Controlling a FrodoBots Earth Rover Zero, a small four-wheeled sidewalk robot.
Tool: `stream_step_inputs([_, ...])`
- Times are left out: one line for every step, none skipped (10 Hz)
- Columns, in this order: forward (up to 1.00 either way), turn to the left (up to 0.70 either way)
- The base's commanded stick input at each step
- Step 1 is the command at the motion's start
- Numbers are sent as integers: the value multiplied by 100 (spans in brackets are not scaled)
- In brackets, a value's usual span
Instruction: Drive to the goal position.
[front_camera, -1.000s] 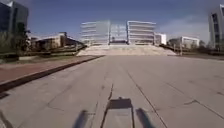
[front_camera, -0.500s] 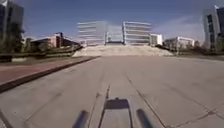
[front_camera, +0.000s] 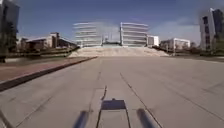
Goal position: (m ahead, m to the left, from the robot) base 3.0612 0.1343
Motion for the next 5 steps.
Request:
stream_step_inputs([70, -14])
stream_step_inputs([70, -14])
stream_step_inputs([70, -14])
stream_step_inputs([70, -3])
stream_step_inputs([70, 0])
